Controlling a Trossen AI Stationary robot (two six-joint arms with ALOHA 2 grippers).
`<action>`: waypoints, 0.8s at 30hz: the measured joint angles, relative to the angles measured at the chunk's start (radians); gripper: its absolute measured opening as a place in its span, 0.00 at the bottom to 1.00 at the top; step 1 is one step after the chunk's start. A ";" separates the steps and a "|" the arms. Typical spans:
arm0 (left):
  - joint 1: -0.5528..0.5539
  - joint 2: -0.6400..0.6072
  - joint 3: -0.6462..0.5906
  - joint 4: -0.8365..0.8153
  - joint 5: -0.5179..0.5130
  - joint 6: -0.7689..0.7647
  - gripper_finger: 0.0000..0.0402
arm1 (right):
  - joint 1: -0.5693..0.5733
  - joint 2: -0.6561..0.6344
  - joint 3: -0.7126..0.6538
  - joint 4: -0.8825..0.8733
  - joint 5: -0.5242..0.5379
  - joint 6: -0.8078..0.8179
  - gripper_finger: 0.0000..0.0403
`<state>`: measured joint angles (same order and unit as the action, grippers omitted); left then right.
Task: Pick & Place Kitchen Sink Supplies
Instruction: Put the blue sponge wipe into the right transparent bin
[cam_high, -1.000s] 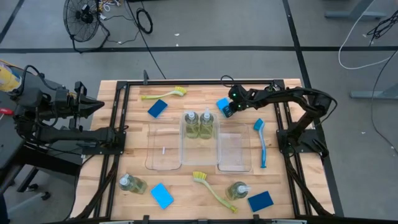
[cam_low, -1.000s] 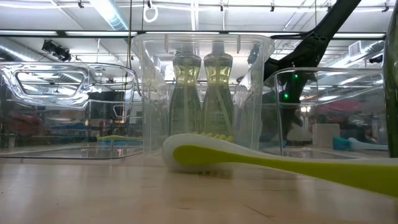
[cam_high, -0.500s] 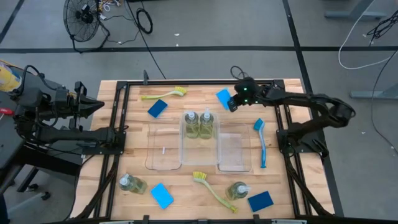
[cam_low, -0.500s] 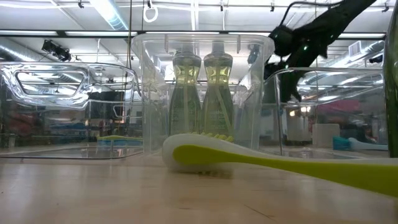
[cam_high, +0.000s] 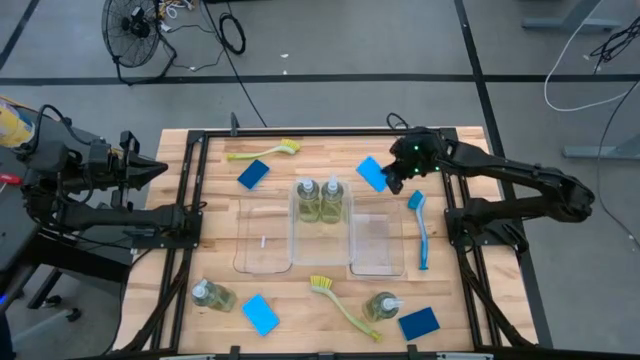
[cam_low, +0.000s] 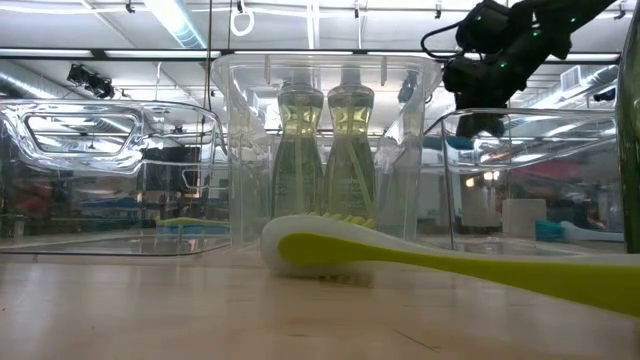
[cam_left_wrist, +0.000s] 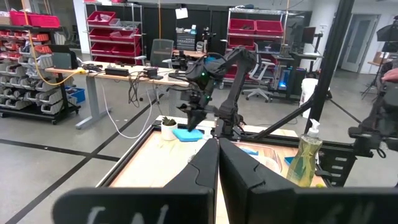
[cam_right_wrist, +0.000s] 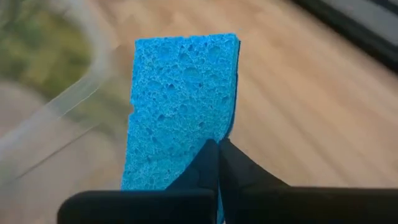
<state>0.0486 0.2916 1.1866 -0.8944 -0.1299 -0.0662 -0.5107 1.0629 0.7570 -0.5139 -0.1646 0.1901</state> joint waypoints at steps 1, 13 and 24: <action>0.000 0.000 0.000 0.000 0.000 0.000 0.05 | 0.013 -0.001 0.000 -0.009 -0.019 -0.016 0.00; 0.000 0.000 0.000 0.000 0.000 0.000 0.05 | 0.130 -0.001 0.000 -0.062 -0.266 -0.173 0.00; 0.000 0.000 0.000 0.000 0.000 0.000 0.05 | 0.146 -0.001 0.001 -0.095 -0.348 -0.139 0.05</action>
<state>0.0483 0.2915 1.1866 -0.8944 -0.1301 -0.0666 -0.3645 1.0622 0.7578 -0.6090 -0.5127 0.0509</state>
